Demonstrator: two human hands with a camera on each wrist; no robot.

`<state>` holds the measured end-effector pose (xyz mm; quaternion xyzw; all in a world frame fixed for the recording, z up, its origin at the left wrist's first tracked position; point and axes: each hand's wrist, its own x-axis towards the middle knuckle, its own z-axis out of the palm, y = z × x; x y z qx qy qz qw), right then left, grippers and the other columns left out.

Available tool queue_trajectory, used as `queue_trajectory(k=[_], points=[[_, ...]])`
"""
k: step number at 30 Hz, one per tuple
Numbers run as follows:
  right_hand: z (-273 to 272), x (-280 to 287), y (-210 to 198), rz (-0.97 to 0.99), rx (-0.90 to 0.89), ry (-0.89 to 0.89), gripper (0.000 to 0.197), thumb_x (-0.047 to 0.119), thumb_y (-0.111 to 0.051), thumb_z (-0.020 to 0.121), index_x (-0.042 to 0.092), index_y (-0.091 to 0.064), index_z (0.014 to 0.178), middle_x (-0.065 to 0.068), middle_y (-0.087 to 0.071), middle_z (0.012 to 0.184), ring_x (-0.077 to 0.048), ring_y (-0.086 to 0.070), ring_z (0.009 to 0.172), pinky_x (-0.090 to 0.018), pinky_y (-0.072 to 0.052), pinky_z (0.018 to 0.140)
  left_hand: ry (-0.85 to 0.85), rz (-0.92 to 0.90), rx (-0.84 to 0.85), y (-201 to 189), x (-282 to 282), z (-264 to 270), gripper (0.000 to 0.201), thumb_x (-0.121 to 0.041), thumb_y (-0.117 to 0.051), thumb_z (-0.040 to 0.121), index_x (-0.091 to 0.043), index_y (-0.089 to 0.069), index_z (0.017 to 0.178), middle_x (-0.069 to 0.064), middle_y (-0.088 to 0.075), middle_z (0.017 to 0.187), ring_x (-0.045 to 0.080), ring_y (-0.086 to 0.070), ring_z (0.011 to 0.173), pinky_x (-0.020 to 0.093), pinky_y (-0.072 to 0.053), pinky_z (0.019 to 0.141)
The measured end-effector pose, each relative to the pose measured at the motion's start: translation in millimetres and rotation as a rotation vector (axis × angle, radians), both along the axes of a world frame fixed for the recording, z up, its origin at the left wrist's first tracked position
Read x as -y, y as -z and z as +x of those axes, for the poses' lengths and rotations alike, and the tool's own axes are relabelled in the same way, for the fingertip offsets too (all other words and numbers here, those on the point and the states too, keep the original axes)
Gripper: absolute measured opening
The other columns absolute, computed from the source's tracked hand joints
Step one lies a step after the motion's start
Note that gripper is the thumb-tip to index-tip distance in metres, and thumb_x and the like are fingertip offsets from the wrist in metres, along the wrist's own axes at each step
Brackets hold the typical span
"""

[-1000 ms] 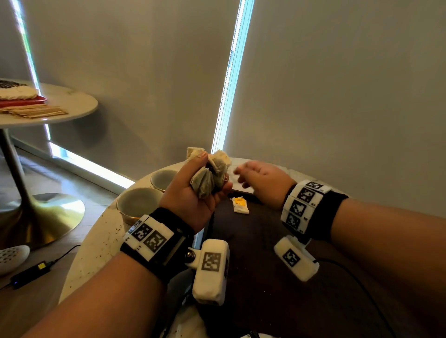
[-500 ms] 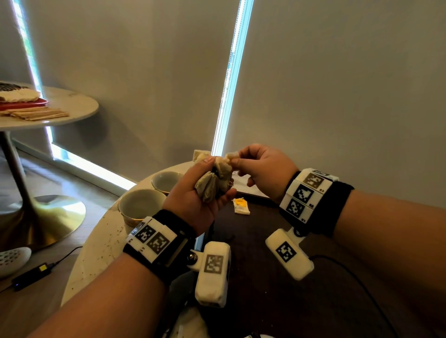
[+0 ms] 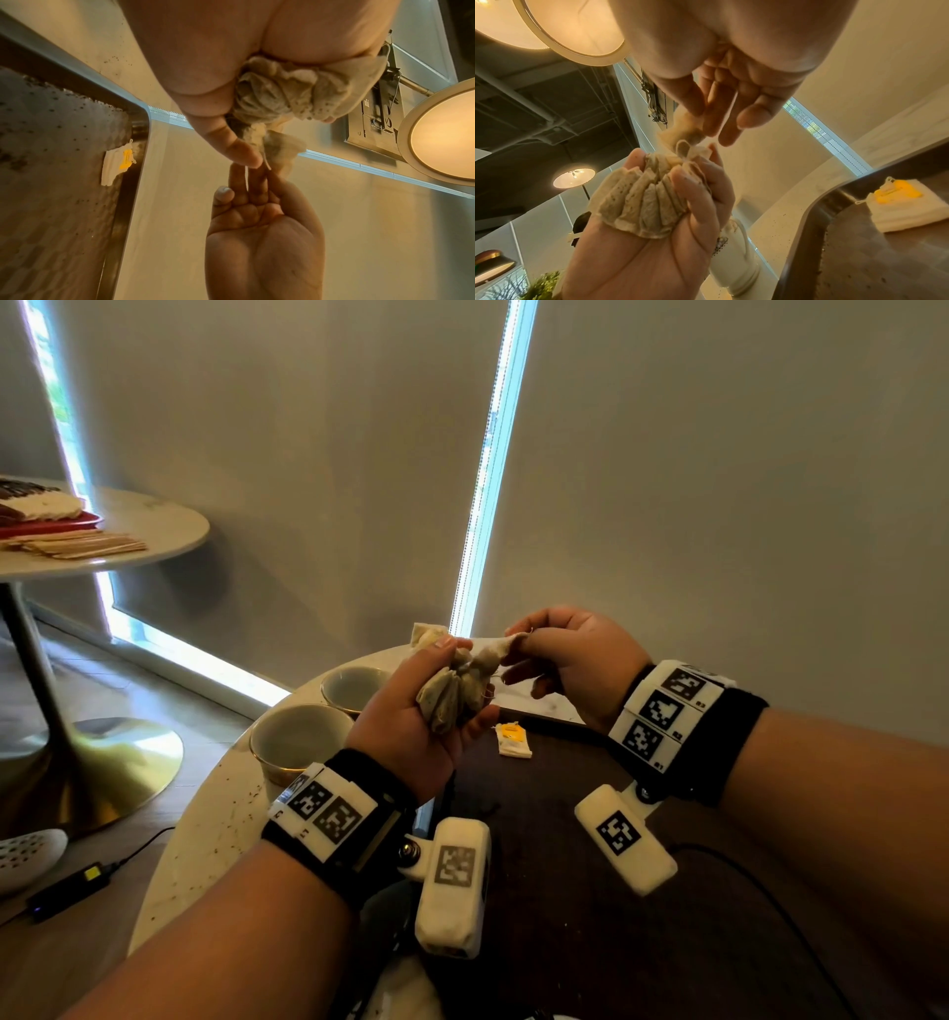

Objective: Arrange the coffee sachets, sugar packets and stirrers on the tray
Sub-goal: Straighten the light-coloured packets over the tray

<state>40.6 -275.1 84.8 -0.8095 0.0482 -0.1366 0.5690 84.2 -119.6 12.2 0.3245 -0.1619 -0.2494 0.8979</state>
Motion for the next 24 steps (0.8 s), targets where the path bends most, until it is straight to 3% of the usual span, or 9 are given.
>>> queue_trajectory(k=[4,6,8,11,13,16,20,24], points=[[-1,0,-1,0.142,0.022,0.012,0.018,0.009,-0.06,0.094,-0.005,-0.062,0.105,-0.009,-0.07,0.073,-0.019,-0.068,0.065,-0.028,-0.05,0.06,0.002,-0.014,0.001,-1,1,0,0.031,-0.039,-0.066,0.082,-0.013,-0.066,0.101,0.009,-0.066,0.091,0.016,-0.067,0.076,0.031,-0.058,0.066],[-1,0,-1,0.118,0.024,0.013,0.008,-0.001,-0.059,0.092,0.001,-0.064,0.097,-0.01,-0.068,0.077,-0.02,-0.065,0.066,-0.028,-0.05,0.059,0.0,-0.017,-0.005,-2,1,-1,0.03,-0.038,-0.064,0.082,-0.014,-0.065,0.1,0.008,-0.065,0.09,0.016,-0.066,0.075,0.03,-0.058,0.064],[1,2,-1,0.073,0.012,0.026,0.022,-0.011,-0.055,0.088,0.008,-0.066,0.094,-0.01,-0.066,0.087,-0.025,-0.065,0.076,-0.031,-0.053,0.063,0.001,-0.013,-0.012,-3,1,-1,0.032,-0.038,-0.065,0.08,-0.014,-0.065,0.101,0.009,-0.066,0.094,0.017,-0.066,0.076,0.03,-0.058,0.063],[4,5,-2,0.038,-0.013,0.046,0.028,-0.012,-0.057,0.088,0.014,-0.063,0.098,-0.012,-0.066,0.094,-0.032,-0.066,0.084,-0.035,-0.055,0.066,-0.002,-0.009,-0.019,-3,1,-1,0.033,-0.038,-0.066,0.079,-0.014,-0.065,0.102,0.01,-0.066,0.097,0.018,-0.066,0.077,0.03,-0.058,0.063],[7,10,-1,0.014,-0.036,0.068,0.027,-0.009,-0.06,0.09,0.016,-0.062,0.099,-0.013,-0.069,0.098,-0.032,-0.068,0.086,-0.035,-0.054,0.065,-0.017,-0.006,-0.023,-2,1,0,0.035,-0.039,-0.071,0.079,-0.014,-0.066,0.102,0.013,-0.065,0.103,0.024,-0.066,0.087,0.031,-0.059,0.066],[13,21,1,-0.164,-0.097,0.15,0.024,-0.001,-0.063,0.092,0.023,-0.062,0.096,-0.007,-0.071,0.099,-0.021,-0.071,0.084,-0.029,-0.055,0.063,-0.048,-0.016,-0.031,-3,1,1,0.037,-0.039,-0.074,0.077,-0.014,-0.066,0.103,0.016,-0.064,0.109,0.029,-0.064,0.097,0.033,-0.057,0.07],[21,34,8,-0.419,-0.266,0.231,0.025,0.001,-0.062,0.092,0.026,-0.062,0.09,0.0,-0.068,0.089,-0.011,-0.066,0.074,-0.02,-0.047,0.051,-0.071,-0.063,-0.007,-6,-1,1,0.036,-0.036,-0.066,0.078,-0.012,-0.061,0.104,0.01,-0.069,0.093,0.019,-0.071,0.077,0.027,-0.058,0.062],[30,38,18,-0.58,-0.422,0.222,0.024,0.002,-0.065,0.091,0.027,-0.064,0.086,0.001,-0.067,0.09,-0.011,-0.063,0.075,-0.021,-0.052,0.058,-0.069,-0.087,0.021,-7,-1,0,0.035,-0.035,-0.064,0.077,-0.012,-0.058,0.102,0.007,-0.071,0.085,0.017,-0.071,0.071,0.025,-0.056,0.06]])
